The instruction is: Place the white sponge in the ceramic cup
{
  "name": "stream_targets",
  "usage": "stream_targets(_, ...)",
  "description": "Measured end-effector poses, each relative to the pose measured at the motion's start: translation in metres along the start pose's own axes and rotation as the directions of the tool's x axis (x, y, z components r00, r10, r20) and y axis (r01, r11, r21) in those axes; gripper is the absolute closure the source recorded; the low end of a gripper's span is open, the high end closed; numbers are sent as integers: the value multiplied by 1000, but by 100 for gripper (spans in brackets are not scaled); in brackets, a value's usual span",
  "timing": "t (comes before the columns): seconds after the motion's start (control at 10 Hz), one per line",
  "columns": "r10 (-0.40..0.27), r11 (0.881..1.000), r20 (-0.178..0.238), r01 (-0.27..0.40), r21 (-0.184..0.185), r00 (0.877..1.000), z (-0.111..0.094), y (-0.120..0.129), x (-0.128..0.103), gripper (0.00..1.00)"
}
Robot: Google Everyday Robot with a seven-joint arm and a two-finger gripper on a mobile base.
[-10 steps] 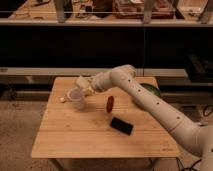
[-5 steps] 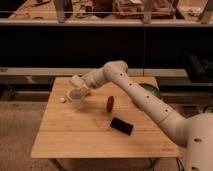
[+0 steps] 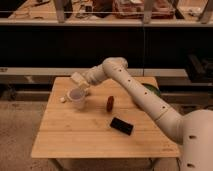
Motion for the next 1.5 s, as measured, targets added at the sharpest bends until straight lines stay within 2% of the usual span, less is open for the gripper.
stream_targets(0.3,11,1000,5,-11,3,1000,1,1,-3,98)
stream_targets(1.1,-25,999,22,24,32,999,3,-11,0,97)
stream_targets(1.2,-27,999,22,26,35,999,3,-11,1,94)
stream_targets(1.5,-28,998,27,27,51,999,8,-15,2,64)
